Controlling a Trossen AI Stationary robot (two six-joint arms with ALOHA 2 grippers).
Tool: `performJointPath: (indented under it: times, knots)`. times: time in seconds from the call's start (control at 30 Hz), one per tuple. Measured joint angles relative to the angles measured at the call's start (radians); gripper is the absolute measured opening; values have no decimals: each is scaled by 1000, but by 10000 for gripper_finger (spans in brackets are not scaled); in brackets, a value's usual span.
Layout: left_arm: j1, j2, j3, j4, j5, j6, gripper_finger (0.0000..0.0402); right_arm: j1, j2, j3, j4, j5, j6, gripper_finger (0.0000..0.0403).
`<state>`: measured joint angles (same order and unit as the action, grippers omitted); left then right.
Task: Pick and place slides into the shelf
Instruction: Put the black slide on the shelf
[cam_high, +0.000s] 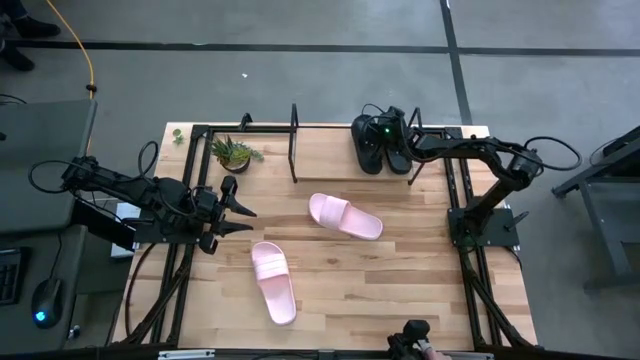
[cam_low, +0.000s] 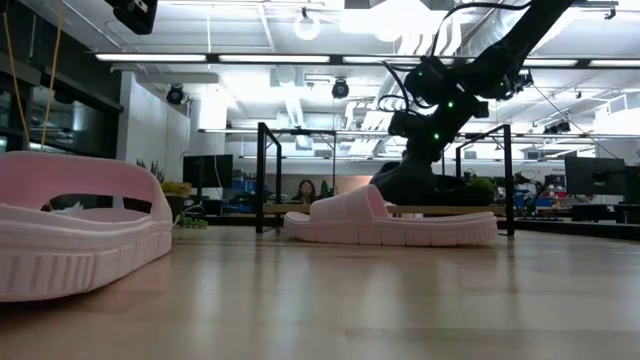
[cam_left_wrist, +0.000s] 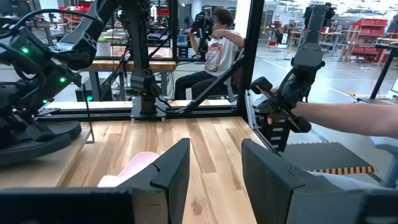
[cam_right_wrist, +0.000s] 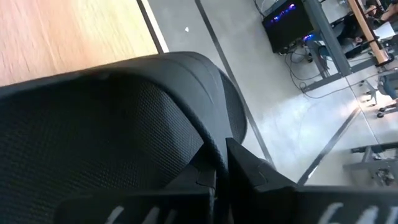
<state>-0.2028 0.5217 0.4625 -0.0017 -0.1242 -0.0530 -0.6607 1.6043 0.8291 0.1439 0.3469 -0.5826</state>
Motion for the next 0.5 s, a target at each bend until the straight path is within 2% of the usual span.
performJointPath:
  times: [0.5]
  knots:
    - [0, 0, 0, 1, -14, -5, 129, 1, -6, 1, -76, 78, -95, 0]
